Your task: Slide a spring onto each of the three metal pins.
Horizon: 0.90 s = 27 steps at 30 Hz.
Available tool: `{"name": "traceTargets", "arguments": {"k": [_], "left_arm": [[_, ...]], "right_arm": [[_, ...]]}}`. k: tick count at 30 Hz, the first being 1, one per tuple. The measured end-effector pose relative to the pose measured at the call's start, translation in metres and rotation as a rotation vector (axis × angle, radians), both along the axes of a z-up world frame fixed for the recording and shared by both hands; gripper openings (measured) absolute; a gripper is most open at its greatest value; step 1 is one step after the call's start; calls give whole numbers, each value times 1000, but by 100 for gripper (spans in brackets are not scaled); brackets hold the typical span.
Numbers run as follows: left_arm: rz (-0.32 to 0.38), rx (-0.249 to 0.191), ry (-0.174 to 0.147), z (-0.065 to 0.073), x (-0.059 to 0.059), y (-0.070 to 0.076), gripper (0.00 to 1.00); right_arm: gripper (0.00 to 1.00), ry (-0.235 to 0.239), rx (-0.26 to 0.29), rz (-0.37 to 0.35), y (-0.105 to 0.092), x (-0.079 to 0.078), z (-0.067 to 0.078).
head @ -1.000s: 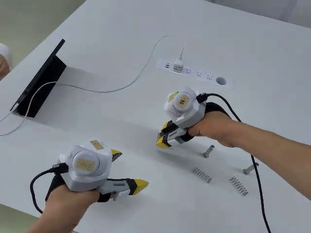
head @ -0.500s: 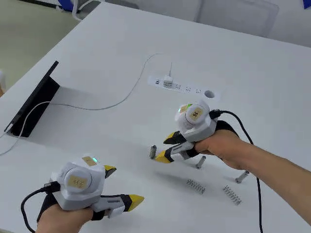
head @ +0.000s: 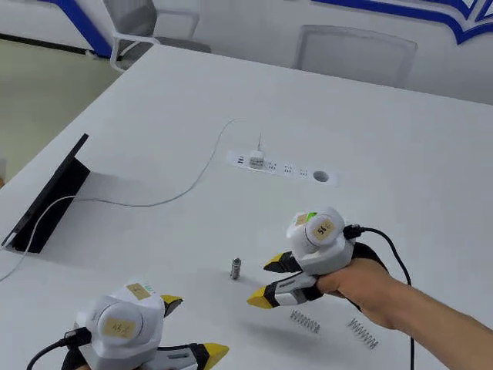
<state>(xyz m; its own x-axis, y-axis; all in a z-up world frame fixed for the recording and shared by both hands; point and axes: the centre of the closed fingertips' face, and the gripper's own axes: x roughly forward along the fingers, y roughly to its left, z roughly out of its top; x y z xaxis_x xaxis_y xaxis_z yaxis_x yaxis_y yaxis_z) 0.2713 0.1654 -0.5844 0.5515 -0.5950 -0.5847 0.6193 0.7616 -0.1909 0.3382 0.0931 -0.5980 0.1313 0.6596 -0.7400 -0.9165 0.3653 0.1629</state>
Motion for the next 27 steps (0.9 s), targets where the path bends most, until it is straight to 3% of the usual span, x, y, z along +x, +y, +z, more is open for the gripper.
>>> {"name": "traceTargets", "arguments": {"k": [7, 14, 20, 27], "left_arm": [[0, 6, 4, -1, -5, 0, 66], [14, -2, 6, 0, -6, -1, 66], [-1, -4, 6, 0, -8, -9, 66], [-11, -6, 6, 1, -8, -13, 66]], "right_arm": [[47, -11, 18, -39, -4, -2, 0], [52, -18, 80, -112, -8, -4, 13], [53, -8, 159, -216, -18, -4, 20], [57, -6, 190, -287, -34, -9, 20]]}}
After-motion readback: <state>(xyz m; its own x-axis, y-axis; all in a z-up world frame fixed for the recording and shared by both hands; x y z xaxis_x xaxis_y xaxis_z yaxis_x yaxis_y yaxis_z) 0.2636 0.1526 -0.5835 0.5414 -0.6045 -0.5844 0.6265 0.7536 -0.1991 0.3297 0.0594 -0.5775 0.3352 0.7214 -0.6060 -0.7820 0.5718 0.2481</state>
